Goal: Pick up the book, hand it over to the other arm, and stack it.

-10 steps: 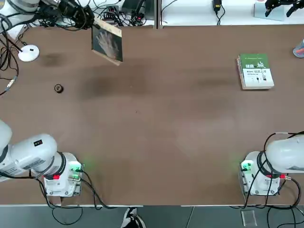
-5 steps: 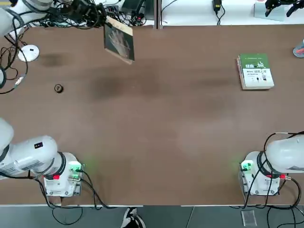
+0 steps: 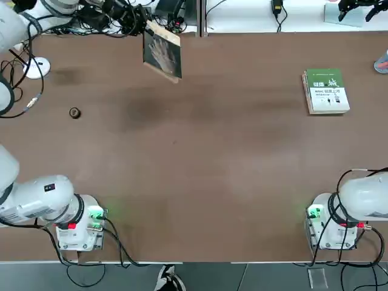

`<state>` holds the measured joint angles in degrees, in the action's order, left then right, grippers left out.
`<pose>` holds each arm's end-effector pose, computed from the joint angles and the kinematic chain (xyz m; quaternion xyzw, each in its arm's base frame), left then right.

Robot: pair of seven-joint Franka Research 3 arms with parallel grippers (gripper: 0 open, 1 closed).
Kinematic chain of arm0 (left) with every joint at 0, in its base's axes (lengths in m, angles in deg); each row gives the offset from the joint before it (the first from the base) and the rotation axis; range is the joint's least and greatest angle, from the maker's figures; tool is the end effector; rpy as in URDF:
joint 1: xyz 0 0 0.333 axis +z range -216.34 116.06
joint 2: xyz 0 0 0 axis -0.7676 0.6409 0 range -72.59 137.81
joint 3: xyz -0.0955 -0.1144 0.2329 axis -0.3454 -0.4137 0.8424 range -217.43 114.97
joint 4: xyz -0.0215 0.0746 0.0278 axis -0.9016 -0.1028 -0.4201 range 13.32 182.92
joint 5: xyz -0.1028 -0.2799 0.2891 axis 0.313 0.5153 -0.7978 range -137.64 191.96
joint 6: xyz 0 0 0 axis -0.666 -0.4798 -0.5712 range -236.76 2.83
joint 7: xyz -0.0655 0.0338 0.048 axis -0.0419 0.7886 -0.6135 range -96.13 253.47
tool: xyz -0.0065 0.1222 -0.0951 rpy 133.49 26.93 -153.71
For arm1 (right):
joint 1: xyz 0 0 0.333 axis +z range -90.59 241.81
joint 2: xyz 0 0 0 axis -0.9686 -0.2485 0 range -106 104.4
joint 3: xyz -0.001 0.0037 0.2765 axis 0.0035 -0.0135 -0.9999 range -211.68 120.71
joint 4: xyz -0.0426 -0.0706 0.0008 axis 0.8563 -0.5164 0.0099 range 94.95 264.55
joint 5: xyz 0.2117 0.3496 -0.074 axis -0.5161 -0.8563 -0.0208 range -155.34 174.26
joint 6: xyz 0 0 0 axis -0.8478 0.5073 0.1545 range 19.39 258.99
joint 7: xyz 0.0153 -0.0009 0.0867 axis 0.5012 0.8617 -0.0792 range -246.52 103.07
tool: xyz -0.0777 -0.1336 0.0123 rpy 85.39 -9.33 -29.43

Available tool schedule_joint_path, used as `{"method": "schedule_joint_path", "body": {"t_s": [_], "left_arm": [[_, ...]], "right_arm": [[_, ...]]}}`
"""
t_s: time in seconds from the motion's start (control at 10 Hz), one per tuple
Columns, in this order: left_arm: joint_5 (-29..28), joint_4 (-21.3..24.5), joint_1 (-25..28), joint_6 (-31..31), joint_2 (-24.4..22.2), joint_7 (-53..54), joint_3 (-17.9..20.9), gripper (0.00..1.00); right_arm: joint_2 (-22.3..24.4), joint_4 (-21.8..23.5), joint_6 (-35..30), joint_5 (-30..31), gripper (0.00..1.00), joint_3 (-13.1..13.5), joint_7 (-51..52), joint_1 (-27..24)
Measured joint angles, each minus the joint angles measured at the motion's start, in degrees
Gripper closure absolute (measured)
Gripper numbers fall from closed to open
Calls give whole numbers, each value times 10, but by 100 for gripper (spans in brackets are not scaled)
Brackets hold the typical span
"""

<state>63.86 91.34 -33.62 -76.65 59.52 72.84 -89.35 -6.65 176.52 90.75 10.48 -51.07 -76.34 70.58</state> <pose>0.6297 -0.2708 0.4084 0.9003 -0.0175 -0.1174 0.4188 0.6167 0.0014 0.5018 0.9991 -0.0349 0.0217 0.0030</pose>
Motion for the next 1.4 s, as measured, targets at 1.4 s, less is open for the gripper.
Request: {"method": "schedule_joint_path", "body": {"t_s": [1.4], "left_arm": [[215, -24, -128, -130, 99, 162, -2, 99]], "right_arm": [[0, 0, -13, -37, 0, 1, 0, -1]]}}
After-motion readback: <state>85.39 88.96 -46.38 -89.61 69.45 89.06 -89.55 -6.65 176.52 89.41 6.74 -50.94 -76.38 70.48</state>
